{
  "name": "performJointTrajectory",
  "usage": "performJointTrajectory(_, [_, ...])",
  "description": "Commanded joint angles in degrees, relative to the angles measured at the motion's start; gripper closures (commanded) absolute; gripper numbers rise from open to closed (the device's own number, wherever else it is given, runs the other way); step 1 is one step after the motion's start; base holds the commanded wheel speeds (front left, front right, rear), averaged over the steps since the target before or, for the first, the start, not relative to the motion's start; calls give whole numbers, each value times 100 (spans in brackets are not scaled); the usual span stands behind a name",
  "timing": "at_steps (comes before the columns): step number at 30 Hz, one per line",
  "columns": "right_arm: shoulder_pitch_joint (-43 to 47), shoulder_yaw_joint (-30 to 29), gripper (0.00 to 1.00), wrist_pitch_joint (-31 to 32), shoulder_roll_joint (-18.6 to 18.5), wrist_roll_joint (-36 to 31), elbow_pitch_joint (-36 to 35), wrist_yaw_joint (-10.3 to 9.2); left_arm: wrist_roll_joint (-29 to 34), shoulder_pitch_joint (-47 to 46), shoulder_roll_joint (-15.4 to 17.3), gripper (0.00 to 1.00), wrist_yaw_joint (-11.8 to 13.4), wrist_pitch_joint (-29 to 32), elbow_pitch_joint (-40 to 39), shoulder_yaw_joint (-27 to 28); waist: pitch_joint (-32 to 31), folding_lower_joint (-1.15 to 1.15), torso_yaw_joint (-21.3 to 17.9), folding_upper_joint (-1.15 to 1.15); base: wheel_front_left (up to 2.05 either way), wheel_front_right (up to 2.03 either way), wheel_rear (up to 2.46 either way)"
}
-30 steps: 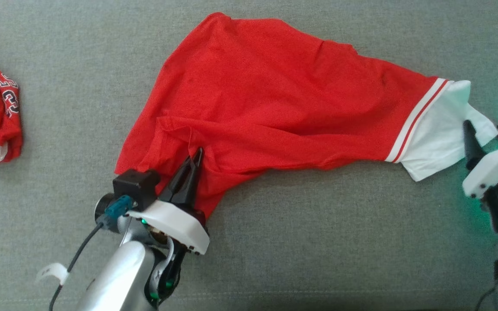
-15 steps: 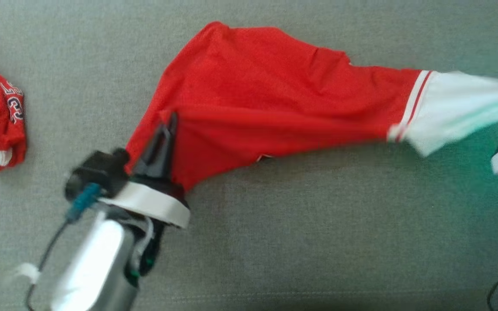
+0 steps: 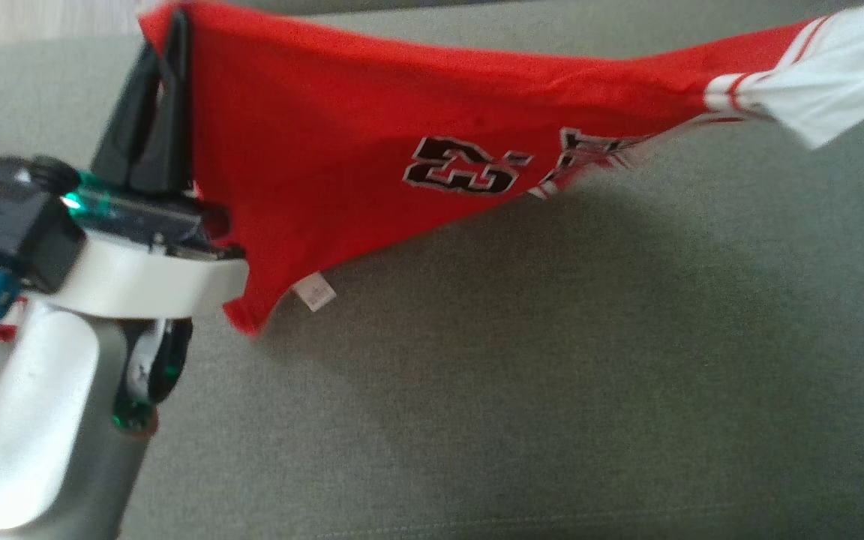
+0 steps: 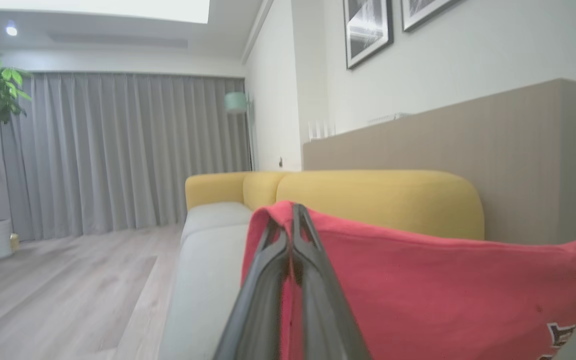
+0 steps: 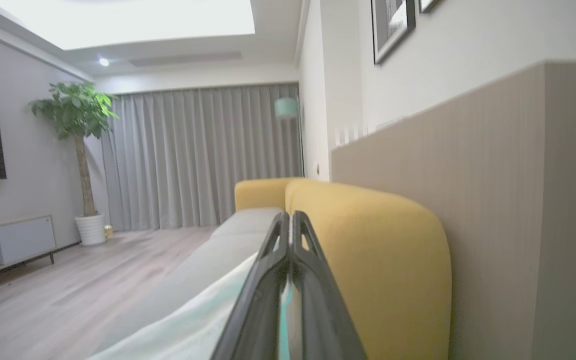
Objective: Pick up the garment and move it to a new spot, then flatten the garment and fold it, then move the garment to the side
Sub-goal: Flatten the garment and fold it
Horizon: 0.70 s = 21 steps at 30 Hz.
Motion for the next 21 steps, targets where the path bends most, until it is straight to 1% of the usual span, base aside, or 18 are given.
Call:
performJointTrajectory(1, [-268,104,100,11,-120,-51,-402,41,60,-374,238,100,47,71,-326,290,-179,0,-44,0,0,0,0])
performJointTrajectory(5, [-444,67,100,114,-127,-186,-865,41,97,-543,322,100,95,247,-687,362,-359,0,-80,0,0,0,0])
performJointTrajectory(10, [-527,56,100,321,-56,-287,-1039,41,79,-589,372,100,144,403,-942,407,-503,0,-105,0,0,0,0])
performJointTrajectory(16, [-484,155,100,398,38,-244,-790,41,8,-532,336,100,164,462,-902,360,-533,0,-96,0,0,0,0])
performJointTrajectory(21, [-701,252,100,366,21,-113,-444,41,-133,-696,283,100,95,461,-676,363,-400,0,-101,0,0,0,0])
